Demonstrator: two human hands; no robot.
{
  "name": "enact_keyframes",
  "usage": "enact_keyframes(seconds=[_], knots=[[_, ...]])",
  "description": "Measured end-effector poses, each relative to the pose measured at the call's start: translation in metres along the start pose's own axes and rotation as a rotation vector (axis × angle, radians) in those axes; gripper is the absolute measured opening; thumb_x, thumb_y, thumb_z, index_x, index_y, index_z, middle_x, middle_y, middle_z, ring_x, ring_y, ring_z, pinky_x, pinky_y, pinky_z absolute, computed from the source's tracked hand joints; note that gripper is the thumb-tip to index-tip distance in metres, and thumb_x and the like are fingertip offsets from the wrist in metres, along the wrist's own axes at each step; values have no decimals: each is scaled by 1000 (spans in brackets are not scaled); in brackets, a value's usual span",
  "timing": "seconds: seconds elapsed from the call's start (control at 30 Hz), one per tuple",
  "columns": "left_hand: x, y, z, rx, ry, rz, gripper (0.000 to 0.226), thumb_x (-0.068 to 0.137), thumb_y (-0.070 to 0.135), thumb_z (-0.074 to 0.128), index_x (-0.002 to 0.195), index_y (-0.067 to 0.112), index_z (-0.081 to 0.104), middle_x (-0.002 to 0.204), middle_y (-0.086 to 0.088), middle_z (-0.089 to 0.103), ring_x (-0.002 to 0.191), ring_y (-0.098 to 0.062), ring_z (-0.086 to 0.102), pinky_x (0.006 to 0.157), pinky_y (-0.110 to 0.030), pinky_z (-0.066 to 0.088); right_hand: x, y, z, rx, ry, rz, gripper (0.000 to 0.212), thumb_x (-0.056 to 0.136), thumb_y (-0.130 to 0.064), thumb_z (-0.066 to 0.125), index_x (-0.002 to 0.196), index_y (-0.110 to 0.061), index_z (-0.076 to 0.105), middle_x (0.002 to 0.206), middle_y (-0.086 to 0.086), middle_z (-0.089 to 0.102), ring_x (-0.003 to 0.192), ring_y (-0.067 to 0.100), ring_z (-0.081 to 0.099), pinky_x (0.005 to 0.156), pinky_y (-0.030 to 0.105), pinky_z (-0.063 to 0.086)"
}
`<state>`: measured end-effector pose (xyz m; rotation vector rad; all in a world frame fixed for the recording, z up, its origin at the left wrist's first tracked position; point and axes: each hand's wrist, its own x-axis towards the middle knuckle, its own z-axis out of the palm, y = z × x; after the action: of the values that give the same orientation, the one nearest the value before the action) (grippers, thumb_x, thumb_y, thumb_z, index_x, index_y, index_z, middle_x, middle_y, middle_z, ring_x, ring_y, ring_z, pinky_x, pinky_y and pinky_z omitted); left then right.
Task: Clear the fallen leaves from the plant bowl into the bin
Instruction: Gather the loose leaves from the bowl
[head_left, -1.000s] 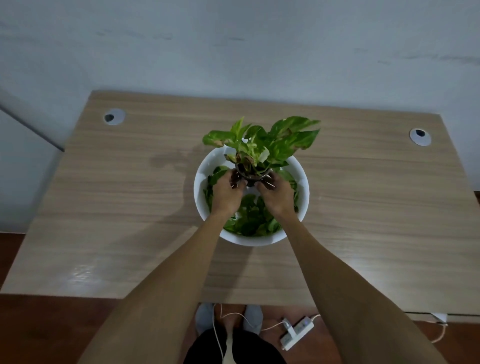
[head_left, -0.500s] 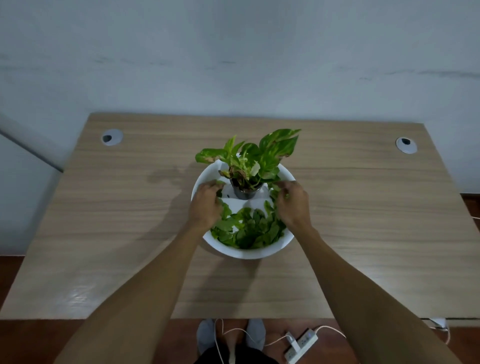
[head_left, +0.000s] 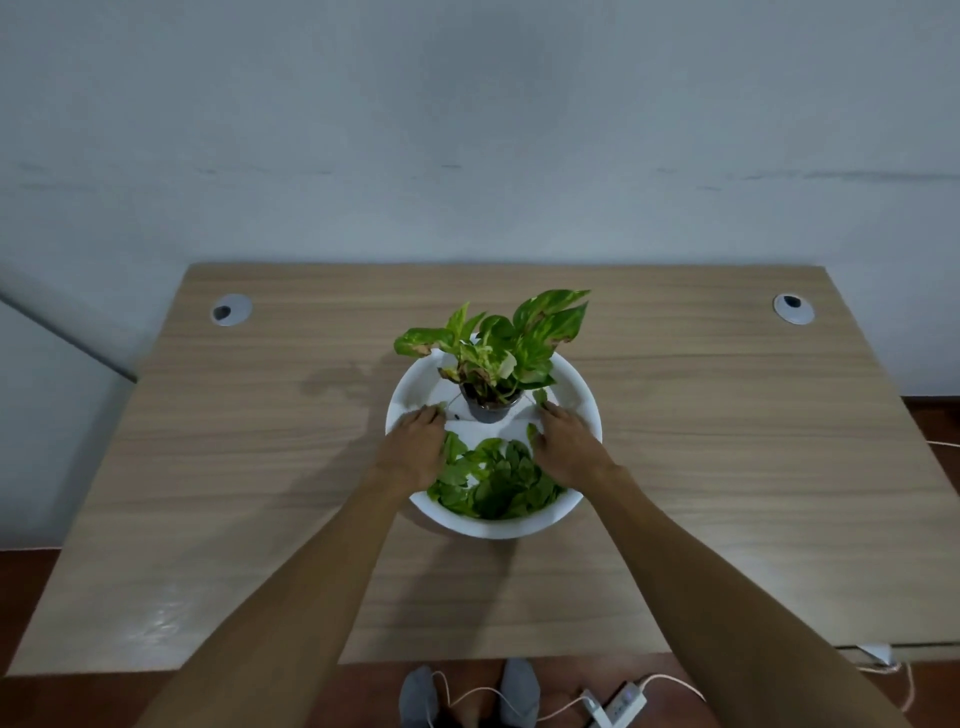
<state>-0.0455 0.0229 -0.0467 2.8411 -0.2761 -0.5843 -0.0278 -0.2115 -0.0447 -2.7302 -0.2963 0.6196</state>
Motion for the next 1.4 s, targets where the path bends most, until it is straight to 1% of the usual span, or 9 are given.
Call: enact_keyframes(seconds=[0.17, 0.37, 0.5, 0.6, 0.7, 0.8, 1.0, 1.17, 1.4], knots=[[-22, 13, -7, -32, -54, -28, 30, 91, 10, 44, 116, 1, 58, 127, -19, 56, 118, -36, 52, 103, -46, 41, -28, -10, 0, 7, -2, 4, 37, 99, -18, 42, 131, 0, 51, 133, 17, 55, 116, 36, 57, 96, 41, 45], [-46, 40, -2, -219, -15, -60, 22, 92, 13, 43, 93, -2, 59, 95, -18, 61, 93, -35, 61, 80, -47, 52, -52, -30, 11, 195, -46, 94, 19, 96, -19, 44, 81, -9, 50, 85, 12, 57, 80, 28, 56, 71, 35, 46], [-53, 54, 0, -280, 62, -31, 29, 93, 15, 44, 108, 4, 66, 109, -14, 67, 100, -30, 62, 88, -44, 52, -62, -32, 9, 233, -22, 58, 23, 95, -18, 44, 85, -6, 60, 88, 13, 66, 81, 28, 60, 72, 36, 48], [-49, 45, -2, -215, 227, -45, 37, 95, 18, 44, 127, 12, 60, 129, -5, 62, 119, -25, 57, 100, -38, 45, -55, -22, 1, 283, 122, 76, 32, 97, -18, 45, 118, -6, 66, 117, 15, 65, 107, 32, 63, 89, 42, 53], [-40, 29, 5, -139, 262, -57, 46, 99, 30, 41, 142, 13, 45, 143, -5, 53, 133, -22, 47, 112, -38, 34, -43, -12, 4, 244, 109, 102, 50, 100, -24, 44, 148, -11, 41, 154, 13, 39, 141, 29, 39, 111, 43, 41], [-26, 19, 17, -40, 169, -79, 61, 101, 46, 31, 153, 15, 25, 160, -6, 30, 149, -24, 22, 122, -40, 16, -26, -5, 15, 135, 51, 75, 62, 102, -33, 41, 156, -10, 20, 165, 13, 15, 153, 28, 16, 121, 41, 23], [-16, 22, 26, -49, 62, -100, 68, 99, 55, 22, 153, 13, 20, 162, -5, 22, 149, -23, 20, 123, -39, 18, -28, 2, 25, 6, 146, -58, 49, 103, -31, 37, 145, -5, 39, 158, 12, 32, 143, 24, 35, 110, 37, 38], [-30, 43, 27, -187, 89, -216, 68, 97, 59, 25, 148, 14, 35, 152, -7, 42, 142, -27, 34, 119, -42, 21, -50, -1, 31, -51, 122, -72, 48, 105, -33, 31, 143, -6, 42, 159, 13, 31, 144, 23, 35, 112, 37, 37], [-51, 40, 25, -76, 121, -172, 52, 99, 43, 35, 140, 14, 46, 143, -7, 52, 134, -25, 44, 114, -38, 28, -74, -11, 34, -34, 130, -183, 31, 100, -25, 35, 109, -12, 62, 113, 6, 66, 108, 26, 62, 84, 35, 46]])
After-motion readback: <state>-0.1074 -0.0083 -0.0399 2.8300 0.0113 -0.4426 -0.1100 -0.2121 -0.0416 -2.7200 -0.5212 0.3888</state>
